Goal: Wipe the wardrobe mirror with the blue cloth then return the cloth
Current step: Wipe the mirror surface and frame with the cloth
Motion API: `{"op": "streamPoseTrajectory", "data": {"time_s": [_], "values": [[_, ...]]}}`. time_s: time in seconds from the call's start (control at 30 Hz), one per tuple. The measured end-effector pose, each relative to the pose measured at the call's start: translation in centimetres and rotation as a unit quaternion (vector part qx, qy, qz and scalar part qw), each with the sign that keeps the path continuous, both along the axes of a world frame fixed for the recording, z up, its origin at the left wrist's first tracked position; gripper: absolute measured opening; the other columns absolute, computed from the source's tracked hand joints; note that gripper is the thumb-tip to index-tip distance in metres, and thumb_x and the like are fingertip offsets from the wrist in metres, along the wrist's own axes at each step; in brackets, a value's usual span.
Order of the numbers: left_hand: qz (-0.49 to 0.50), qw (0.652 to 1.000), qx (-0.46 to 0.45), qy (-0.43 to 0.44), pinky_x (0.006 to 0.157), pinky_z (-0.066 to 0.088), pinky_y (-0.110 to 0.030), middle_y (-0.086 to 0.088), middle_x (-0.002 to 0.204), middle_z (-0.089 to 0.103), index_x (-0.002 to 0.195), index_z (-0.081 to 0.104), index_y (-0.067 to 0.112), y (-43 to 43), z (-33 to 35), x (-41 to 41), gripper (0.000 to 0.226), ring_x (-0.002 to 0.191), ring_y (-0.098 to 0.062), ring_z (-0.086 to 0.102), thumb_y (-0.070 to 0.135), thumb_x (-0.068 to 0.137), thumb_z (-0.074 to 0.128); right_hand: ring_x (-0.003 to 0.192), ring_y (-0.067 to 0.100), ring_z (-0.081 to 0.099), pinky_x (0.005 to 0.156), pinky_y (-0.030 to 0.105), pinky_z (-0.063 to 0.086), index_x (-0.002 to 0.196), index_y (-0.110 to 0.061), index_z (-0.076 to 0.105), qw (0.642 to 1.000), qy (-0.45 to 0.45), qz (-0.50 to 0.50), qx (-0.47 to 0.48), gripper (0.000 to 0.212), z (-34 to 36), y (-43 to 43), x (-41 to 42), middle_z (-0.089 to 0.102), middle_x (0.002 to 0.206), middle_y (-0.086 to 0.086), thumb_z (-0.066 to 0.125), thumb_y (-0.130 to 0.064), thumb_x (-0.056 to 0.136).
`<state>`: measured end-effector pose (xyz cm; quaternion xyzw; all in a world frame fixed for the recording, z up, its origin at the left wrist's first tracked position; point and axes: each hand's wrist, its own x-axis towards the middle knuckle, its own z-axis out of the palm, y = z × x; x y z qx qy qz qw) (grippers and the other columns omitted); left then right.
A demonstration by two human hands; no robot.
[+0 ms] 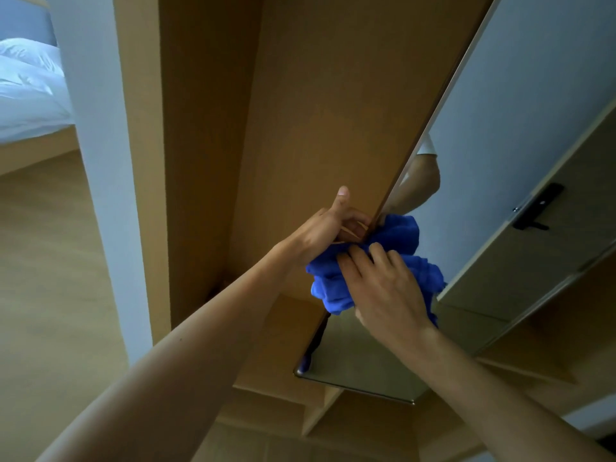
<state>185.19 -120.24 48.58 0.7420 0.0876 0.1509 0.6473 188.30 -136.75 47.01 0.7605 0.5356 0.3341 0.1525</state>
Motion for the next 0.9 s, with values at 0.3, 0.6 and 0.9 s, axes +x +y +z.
{"op": "streamPoseTrajectory", "data": {"time_s": [0.3, 0.6, 0.9], "values": [[0.011, 0.999, -0.038, -0.007, 0.093, 0.046, -0.024, -0.007, 0.112, 0.072, 0.113, 0.071, 0.020, -0.5, -1.3, 0.2, 0.082, 0.107, -0.021, 0.068, 0.058, 0.104, -0.001, 0.099, 0.026, 0.057, 0.085, 0.039, 0.050, 0.105, -0.011, 0.059, 0.990, 0.083, -0.063, -0.097, 0.033, -6.2, 1.0, -1.6, 0.062, 0.102, 0.009, 0.071, -0.017, 0.075], [0.000, 0.999, -0.030, 0.038, 0.106, 0.041, -0.027, -0.003, 0.115, 0.071, 0.118, 0.072, 0.022, -0.7, -5.5, -0.8, 0.083, 0.113, -0.015, 0.065, 0.063, 0.102, 0.002, 0.082, 0.026, 0.054, 0.071, 0.038, 0.047, 0.103, -0.011, 0.064, 0.998, 0.067, -0.002, -0.001, 0.032, -3.9, -0.3, -1.3, 0.064, 0.092, 0.007, 0.049, -0.011, 0.075], [0.006, 0.998, -0.048, 0.029, 0.107, 0.046, -0.032, -0.008, 0.115, 0.070, 0.124, 0.069, 0.012, -1.3, -6.2, -1.0, 0.082, 0.111, -0.022, 0.067, 0.058, 0.104, 0.004, 0.087, 0.025, 0.056, 0.076, 0.039, 0.047, 0.112, -0.011, 0.061, 0.997, 0.080, 0.001, -0.006, 0.035, -8.0, -0.4, -0.3, 0.064, 0.098, 0.007, 0.048, -0.014, 0.079]]}}
